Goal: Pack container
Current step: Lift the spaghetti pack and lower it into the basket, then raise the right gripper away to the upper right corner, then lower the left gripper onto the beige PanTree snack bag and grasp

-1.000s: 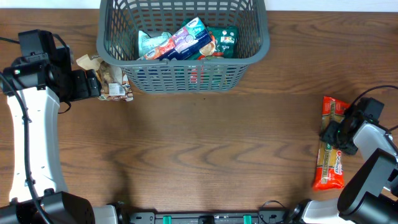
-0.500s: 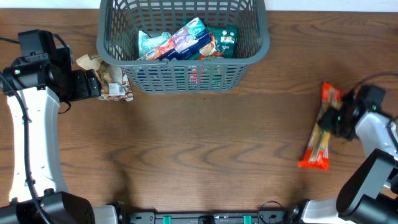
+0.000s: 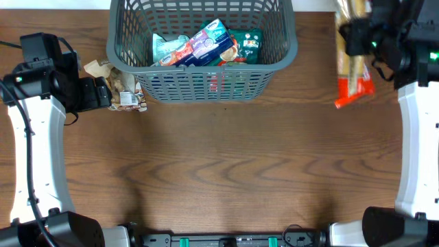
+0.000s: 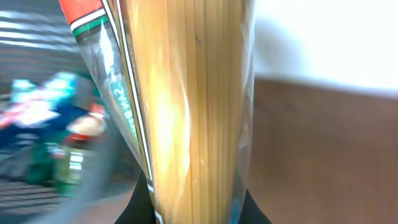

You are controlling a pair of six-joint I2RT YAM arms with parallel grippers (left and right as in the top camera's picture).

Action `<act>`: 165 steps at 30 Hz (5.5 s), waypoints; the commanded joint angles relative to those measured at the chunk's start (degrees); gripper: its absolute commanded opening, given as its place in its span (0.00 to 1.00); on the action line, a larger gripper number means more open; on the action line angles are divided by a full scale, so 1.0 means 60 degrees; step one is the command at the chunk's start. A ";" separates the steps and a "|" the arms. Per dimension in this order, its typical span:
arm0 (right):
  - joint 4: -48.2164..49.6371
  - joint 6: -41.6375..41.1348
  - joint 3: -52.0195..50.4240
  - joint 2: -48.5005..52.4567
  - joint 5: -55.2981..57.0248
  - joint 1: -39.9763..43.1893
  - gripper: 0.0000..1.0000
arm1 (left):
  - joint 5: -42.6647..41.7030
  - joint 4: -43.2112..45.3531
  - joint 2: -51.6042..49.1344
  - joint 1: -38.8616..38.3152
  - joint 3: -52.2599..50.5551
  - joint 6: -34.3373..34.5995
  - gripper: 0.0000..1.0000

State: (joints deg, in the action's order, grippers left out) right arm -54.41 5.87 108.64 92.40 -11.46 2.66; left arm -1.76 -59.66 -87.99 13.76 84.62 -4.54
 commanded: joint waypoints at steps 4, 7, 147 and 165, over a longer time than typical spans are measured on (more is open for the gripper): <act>-0.0630 0.1344 0.2605 0.0616 -0.0386 -0.1905 0.01 | -0.0066 -0.0117 0.0073 -0.0015 -0.0007 -0.0022 0.99; -0.1067 0.2091 0.3610 0.1341 -0.0379 -0.2725 0.01 | -0.0069 -0.0117 0.0073 -0.0015 -0.0007 -0.0018 0.99; -0.5362 -0.1821 0.4411 0.2911 0.2080 0.2481 0.99 | -0.0310 -0.0892 -0.7198 -0.0452 0.5763 0.1963 0.99; -0.5366 -0.1818 0.4411 0.2911 0.2080 0.2481 0.99 | -0.0313 -0.0393 -0.8386 -0.0557 0.5763 0.1610 0.99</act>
State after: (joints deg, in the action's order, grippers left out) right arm -86.37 -5.80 135.24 109.67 1.26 17.41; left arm -3.51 -62.26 -136.84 10.63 119.44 6.98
